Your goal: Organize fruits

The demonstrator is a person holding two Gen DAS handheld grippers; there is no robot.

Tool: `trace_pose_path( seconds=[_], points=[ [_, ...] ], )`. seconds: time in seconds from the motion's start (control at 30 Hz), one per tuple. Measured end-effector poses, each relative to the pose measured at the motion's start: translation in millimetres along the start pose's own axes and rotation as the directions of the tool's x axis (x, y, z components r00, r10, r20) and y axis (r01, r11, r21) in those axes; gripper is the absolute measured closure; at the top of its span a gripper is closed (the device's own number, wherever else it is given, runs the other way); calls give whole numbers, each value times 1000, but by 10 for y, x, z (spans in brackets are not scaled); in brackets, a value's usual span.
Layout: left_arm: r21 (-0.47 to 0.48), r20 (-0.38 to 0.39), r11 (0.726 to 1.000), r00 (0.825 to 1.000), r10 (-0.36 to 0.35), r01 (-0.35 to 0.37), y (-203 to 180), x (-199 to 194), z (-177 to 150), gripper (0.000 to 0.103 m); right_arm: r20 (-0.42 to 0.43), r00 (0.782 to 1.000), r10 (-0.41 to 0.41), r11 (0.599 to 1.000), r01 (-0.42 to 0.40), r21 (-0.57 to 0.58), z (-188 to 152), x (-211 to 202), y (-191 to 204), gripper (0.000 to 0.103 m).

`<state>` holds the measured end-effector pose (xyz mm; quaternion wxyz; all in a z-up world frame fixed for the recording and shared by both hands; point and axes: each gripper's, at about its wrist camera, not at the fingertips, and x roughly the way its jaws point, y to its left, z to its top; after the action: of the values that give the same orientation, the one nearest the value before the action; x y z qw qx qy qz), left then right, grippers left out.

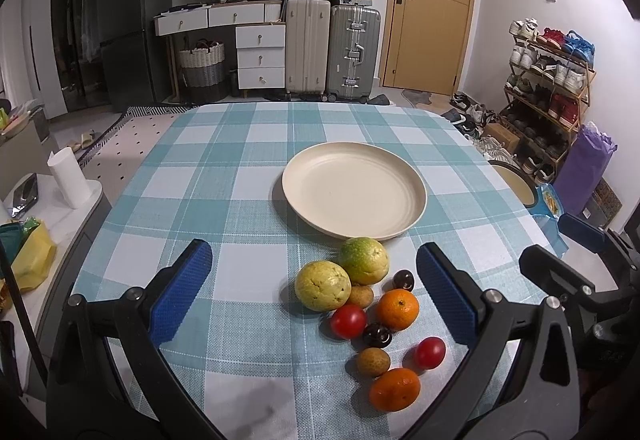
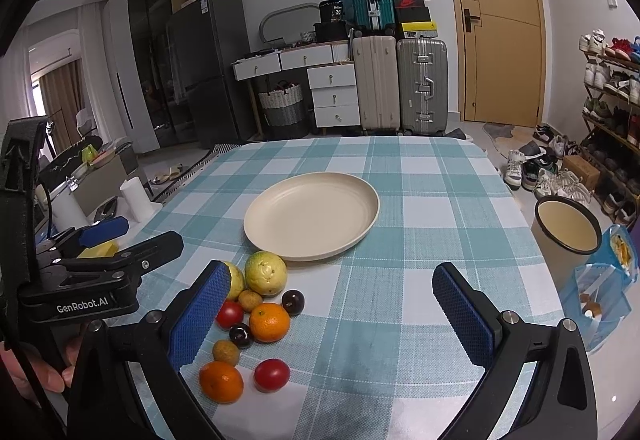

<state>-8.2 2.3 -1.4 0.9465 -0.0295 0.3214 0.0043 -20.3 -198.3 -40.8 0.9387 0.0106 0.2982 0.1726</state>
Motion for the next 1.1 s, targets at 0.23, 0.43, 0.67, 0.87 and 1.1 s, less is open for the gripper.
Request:
trace_pose_path(
  seconds=[0.23,0.43,0.67,0.87,1.1],
  points=[
    [-1,2,1000,1000,-1,1,12,-1,9,1,9,1000,6,1000,-6,-2,-1,1,5,0],
    [-2,0,1000,1000,0,0,3,-1,6,1,18,1000,18,1000,-18,-5,-5,-3,28,0],
    [-3,-3,1000,1000,-6,6,8,12,-4,1,22,999,23,1000,-23,-10,-9,0,43,0],
    [-10,-15,1000,1000,-10,10,33,58,-18,1,12,1000,26,1000,-26,-5,-16,11,29,0],
    [-20,-29,1000,999,-21,21,54,136,-39,1,1,1000,24,1000,-24,-5,-27,48,23,0]
  ],
)
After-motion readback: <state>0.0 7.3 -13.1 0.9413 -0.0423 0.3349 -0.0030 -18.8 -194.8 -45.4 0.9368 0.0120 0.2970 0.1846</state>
